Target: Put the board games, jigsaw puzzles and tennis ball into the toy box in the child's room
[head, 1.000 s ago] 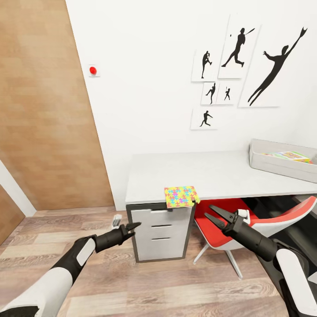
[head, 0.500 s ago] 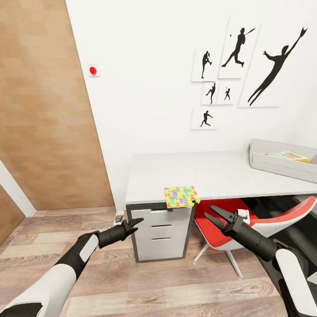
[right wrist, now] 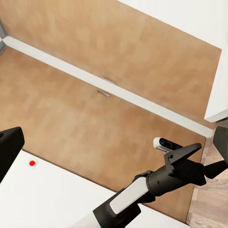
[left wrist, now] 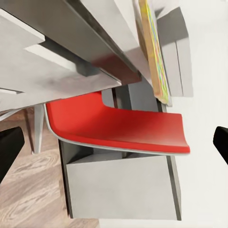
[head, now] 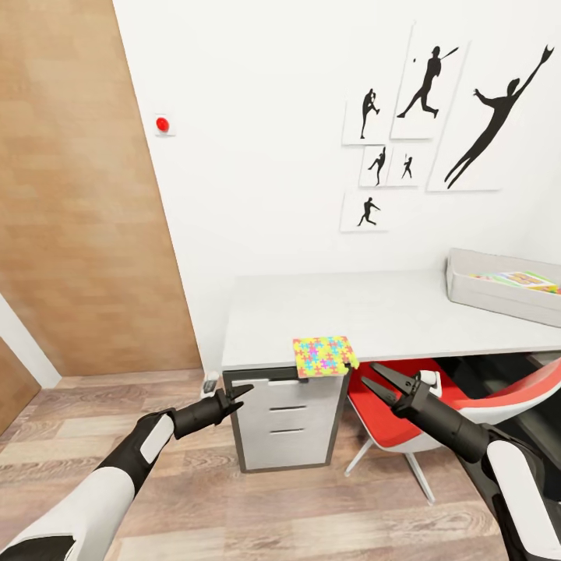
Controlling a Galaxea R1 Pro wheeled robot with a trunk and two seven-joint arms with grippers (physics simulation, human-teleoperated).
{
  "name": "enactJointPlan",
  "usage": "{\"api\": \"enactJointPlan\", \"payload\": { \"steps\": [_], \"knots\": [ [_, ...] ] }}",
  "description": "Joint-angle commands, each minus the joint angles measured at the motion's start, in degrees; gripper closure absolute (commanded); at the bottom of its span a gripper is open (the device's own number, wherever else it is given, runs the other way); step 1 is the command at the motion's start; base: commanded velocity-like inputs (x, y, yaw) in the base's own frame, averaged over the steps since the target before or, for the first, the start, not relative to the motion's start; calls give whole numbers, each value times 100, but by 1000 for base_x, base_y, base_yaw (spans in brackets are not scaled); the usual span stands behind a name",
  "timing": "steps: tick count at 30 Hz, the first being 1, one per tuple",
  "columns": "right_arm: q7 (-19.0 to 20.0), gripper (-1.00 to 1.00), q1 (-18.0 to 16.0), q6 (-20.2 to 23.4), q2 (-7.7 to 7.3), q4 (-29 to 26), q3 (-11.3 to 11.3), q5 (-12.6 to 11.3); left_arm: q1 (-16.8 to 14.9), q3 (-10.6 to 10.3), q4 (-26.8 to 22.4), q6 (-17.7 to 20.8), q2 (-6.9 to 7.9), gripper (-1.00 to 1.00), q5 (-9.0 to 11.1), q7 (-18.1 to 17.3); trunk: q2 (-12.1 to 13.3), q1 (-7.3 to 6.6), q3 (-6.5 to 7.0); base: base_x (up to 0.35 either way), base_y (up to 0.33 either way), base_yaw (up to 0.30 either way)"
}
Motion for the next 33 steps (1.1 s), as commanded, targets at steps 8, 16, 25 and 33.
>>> {"api": "enactJointPlan", "payload": {
  "steps": [8, 16, 25, 33],
  "knots": [
    [28, -100, -5, 27, 1, -2, 2, 25, -3, 14, 9, 50, 0, -100, 32, -8, -3, 0, 12, 6, -25, -71],
    [28, -100, -5, 27, 9, -3, 6, 25, -3, 20, 14, 61, 3, -100, 38, -20, -3, 0, 59, 0, -201, -198],
    [28, -100, -5, 27, 10, -1, 13, 25, -3, 20, 16, 56, 6, -100, 37, -66, -3, 0, 98, 0, -44, -156],
    [28, -100, -5, 27, 10, -2, 21, 25, -3, 20, 15, 53, 8, -100, 37, -75, -3, 0, 102, 3, -139, -21]
  ]
}}
